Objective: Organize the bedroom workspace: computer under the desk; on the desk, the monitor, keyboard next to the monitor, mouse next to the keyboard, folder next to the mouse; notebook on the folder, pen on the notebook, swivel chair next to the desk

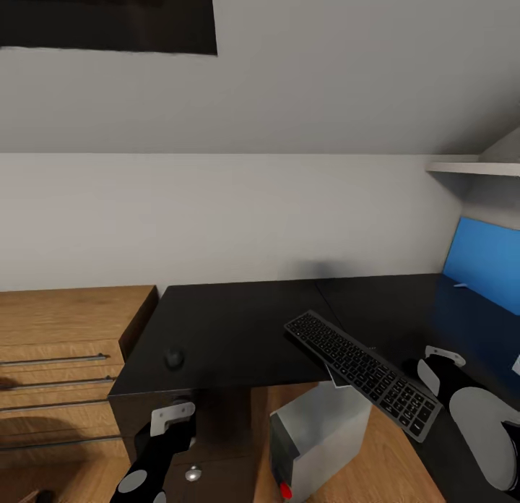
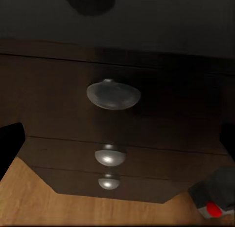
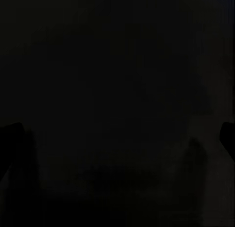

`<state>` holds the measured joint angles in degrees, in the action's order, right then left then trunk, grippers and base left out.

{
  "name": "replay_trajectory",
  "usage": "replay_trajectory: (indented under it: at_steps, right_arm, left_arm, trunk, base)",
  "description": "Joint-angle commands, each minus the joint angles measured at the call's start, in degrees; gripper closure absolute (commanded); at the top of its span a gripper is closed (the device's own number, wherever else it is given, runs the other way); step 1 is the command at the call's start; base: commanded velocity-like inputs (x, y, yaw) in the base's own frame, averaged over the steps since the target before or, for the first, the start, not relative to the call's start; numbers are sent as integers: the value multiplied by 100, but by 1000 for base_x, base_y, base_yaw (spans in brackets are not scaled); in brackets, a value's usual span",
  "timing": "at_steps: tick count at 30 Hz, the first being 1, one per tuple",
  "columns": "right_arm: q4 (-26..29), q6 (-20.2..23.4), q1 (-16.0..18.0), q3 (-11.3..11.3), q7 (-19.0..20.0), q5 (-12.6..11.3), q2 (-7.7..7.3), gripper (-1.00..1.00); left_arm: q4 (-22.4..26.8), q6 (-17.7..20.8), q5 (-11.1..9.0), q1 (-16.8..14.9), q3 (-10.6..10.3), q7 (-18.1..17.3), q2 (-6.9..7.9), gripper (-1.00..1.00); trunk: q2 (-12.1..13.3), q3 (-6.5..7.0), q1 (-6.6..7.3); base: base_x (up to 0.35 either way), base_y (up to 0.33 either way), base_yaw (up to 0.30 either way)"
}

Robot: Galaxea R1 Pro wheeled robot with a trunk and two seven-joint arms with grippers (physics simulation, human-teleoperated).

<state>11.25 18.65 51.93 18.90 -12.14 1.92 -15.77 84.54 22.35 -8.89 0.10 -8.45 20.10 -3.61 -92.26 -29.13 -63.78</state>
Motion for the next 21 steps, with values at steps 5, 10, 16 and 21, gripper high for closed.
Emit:
replay_trajectory:
  at_steps: [5,10,16,21]
  right_arm:
    - [9,34,2,17,-13,26,11,-100]
    - [6,34,2,17,-15,27,21,-100]
    - [0,34,2,17,-8,28,42,-100]
    - [-2,26,2,17,-8,28,51,-100]
  left_arm:
    - [9,15,-60,-1,-8,46,1,-100]
    - [9,15,-60,-1,-8,46,1,-100]
    - [9,16,-60,-1,-8,46,1,-100]
    - [9,17,-60,-1,-8,46,1,-100]
  trunk:
    - [-3,-5,1]
    - [-3,-5,1]
    - [-3,-5,1]
    - [-3,-5,1]
  base:
    - [-85,31,0]
    - [-115,78,0]
    - [-38,38,0]
    - [-141,109,0]
